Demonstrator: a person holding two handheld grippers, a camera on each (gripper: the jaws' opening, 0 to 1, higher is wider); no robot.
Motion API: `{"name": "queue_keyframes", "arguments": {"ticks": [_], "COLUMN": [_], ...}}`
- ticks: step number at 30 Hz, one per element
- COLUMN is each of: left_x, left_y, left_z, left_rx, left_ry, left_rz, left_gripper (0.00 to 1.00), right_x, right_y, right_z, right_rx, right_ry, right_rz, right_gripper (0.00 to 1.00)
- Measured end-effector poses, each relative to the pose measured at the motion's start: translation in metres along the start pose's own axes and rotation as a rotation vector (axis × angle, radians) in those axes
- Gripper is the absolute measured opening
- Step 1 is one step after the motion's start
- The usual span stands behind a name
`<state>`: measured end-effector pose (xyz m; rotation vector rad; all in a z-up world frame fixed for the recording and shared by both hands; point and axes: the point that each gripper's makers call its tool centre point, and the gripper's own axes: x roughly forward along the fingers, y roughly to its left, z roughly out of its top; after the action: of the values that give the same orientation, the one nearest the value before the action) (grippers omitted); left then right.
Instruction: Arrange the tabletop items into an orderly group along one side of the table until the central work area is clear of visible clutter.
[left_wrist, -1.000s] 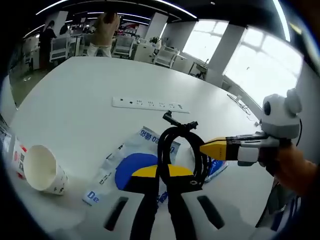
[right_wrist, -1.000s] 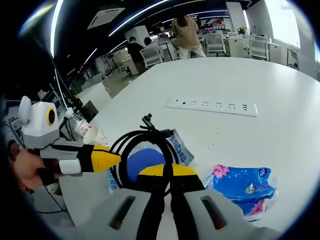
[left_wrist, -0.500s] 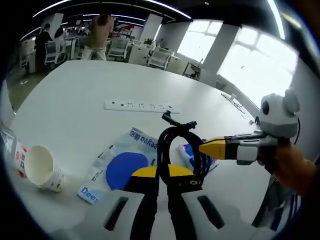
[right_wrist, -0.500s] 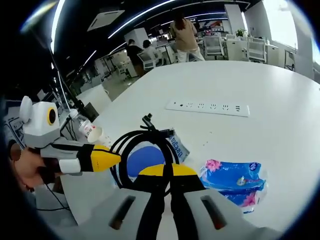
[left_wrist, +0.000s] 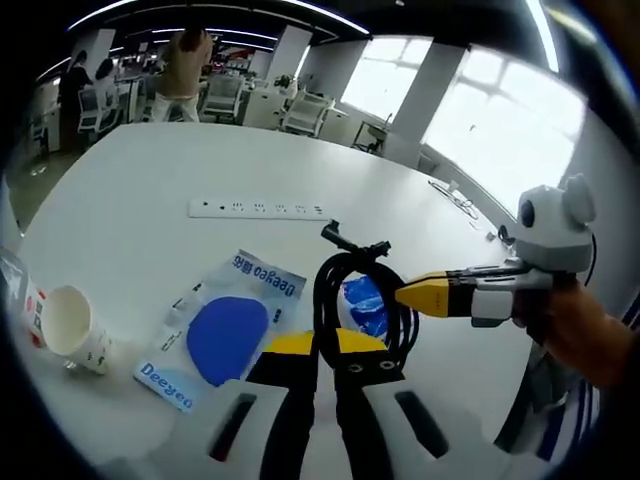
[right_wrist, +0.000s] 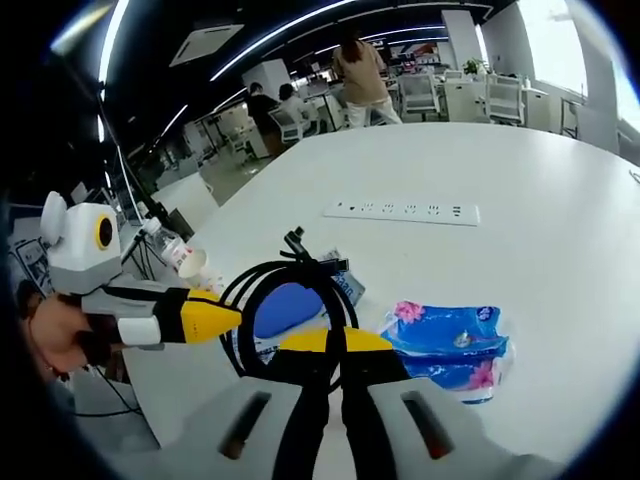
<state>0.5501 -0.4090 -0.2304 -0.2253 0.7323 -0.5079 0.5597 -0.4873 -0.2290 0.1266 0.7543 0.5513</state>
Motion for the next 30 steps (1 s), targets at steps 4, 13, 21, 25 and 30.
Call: {"name": "queue_keyframes", "arguments": {"ticks": [4, 13, 21, 25, 30], "left_x": [-0.001, -0.003, -0.002, -0.002, -0.001], "left_y": [-0.007, -0.022, -0.031, -0.034, -0.037], "left_z": [-0.005, -0.02, -0.037, -0.045, -0.056], "left_rx": [0.003, 0.008, -0.002, -0.015, -0.021], "left_ry": [0.007, 0.028, 0.055, 0.066, 0.085], "left_rz": [-0.008, -0.031, -0.046, -0.052, -0.06], "left_gripper": [0.02, 0.02, 0.02, 0.02, 0.02], "right_x": [-0.005, -0.018, -0.028, -0.031, -0.033], "right_y": [-0.002, -0.007, -0.01, -0.01, -0.012], "right_z": [-0.004, -0.018, -0.04, -0.046, -0.057], "right_rx": [0.004, 0.022, 0.048, 0.055, 0.066], "right_ry": [0.002, 0.011, 0.031, 0.039, 0.052], "right_rz": [-0.005, -0.016, -0.025, -0.026, -0.028], "right_gripper": [0.0, 0.0, 0.0, 0.0, 0.0]}}
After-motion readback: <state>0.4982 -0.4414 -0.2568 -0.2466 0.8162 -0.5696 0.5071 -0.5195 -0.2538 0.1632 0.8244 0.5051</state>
